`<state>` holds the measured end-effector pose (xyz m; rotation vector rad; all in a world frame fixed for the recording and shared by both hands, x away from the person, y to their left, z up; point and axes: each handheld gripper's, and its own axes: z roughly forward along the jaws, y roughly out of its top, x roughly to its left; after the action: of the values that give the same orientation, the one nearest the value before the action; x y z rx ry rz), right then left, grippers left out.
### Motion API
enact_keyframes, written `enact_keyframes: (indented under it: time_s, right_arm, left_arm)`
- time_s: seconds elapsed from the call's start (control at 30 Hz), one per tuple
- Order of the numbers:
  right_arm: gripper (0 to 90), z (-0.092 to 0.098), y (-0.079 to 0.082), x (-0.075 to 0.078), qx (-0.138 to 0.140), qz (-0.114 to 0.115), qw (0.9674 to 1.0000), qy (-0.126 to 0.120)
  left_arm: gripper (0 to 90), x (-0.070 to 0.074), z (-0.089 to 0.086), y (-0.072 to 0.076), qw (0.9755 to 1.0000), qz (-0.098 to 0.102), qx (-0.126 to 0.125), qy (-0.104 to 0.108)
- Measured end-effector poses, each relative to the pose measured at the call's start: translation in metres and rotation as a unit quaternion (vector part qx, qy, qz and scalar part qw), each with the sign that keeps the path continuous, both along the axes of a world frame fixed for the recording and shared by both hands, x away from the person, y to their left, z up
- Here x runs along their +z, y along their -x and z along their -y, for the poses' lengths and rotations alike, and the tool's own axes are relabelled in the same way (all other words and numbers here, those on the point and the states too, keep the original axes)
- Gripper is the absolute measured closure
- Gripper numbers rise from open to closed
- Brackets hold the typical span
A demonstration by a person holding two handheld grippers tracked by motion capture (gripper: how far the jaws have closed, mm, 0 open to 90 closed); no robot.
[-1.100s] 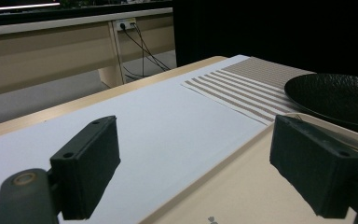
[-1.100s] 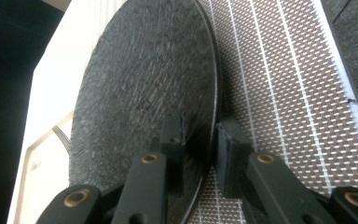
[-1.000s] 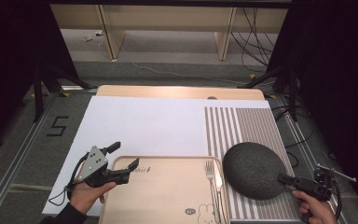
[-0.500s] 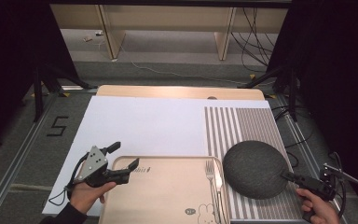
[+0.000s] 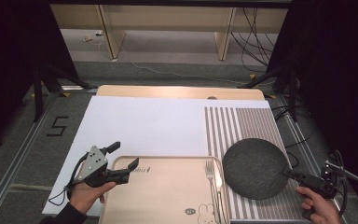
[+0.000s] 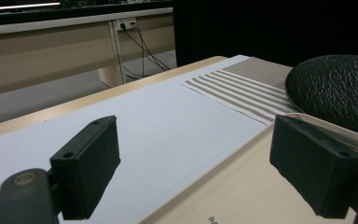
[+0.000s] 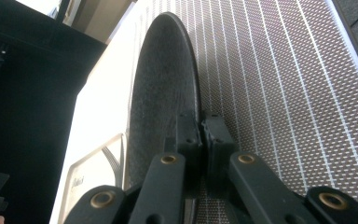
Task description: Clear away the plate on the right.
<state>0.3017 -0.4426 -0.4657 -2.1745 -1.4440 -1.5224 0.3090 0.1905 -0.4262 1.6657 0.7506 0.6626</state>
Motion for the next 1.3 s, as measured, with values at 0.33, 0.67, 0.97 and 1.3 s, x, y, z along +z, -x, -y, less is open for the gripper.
enact_keyframes:
  time_s: [0.33,0.67,0.97,1.3]
  right_arm:
    - [86.9,0.0024,0.0026,-0.0007,-0.01,-0.004,0.9998,-0.019]
    - [85.9,0.0059,0.0059,-0.0003,-0.026,-0.003,0.9989,-0.038]
    - [85.6,0.0077,0.0074,0.0027,-0.037,0.004,0.9986,-0.038]
    - [85.3,0.0072,0.0079,0.0066,-0.045,0.018,0.997,-0.061]
  left_arm:
    - [15.7,0.0001,-0.0004,-0.0002,1.0,0.0,0.001,-0.002]
    - [15.7,0.0002,-0.0005,-0.0002,1.0,0.001,0.001,-0.001]
    - [15.7,0.0003,-0.0006,-0.0003,1.0,0.002,0.001,-0.001]
    - [15.7,0.0002,-0.0005,-0.0003,1.0,0.002,0.002,0.0]
